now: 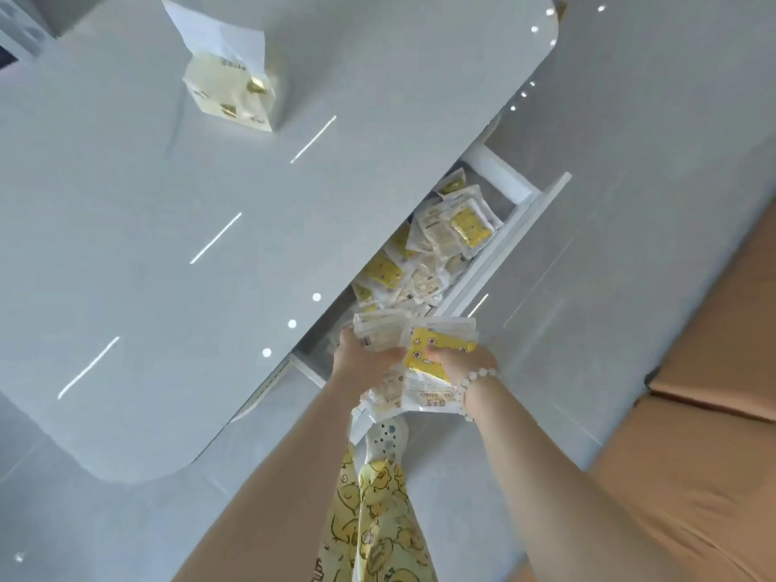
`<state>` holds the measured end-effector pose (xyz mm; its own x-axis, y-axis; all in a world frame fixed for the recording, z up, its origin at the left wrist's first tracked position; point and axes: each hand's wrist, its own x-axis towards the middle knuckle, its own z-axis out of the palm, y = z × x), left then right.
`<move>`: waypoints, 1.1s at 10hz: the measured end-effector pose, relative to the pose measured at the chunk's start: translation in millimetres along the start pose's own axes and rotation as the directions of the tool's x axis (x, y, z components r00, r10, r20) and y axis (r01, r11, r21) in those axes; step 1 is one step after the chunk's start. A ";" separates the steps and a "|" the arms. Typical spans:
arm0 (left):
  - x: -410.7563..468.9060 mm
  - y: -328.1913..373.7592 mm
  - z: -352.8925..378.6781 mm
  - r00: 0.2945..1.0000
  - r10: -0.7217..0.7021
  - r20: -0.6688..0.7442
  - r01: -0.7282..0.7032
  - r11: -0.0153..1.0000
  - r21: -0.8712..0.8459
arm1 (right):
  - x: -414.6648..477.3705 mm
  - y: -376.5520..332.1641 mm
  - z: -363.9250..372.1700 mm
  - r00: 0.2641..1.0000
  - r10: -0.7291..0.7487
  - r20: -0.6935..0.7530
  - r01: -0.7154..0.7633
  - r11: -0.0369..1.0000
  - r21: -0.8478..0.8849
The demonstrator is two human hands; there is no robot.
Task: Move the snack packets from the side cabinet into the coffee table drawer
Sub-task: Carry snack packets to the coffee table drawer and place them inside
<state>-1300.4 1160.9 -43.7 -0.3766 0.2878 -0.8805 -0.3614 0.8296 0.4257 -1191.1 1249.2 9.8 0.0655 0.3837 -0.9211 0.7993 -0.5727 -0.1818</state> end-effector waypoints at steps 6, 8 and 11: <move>226.3 -44.4 9.2 0.992 -0.085 -0.089 0.098 0.982 0.158 | 232.0 -60.9 103.2 0.957 -0.288 -0.018 0.248 0.854 -0.458; 244.3 -71.3 -1.0 0.989 -0.083 -0.121 0.089 0.995 0.042 | 248.8 -46.0 124.7 0.926 -0.359 -0.117 0.254 0.823 -0.509; 241.5 -70.6 3.6 0.992 -0.042 -0.116 0.058 0.988 0.143 | 259.4 -45.1 134.6 0.873 -0.404 -0.274 0.224 0.830 -0.511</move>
<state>-1362.7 1173.5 -287.1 -0.4578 0.1952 -0.8674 -0.2574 0.9047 0.3394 -1290.6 1277.1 -267.3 -0.1026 0.7646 -0.6363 0.9832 -0.0192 -0.1816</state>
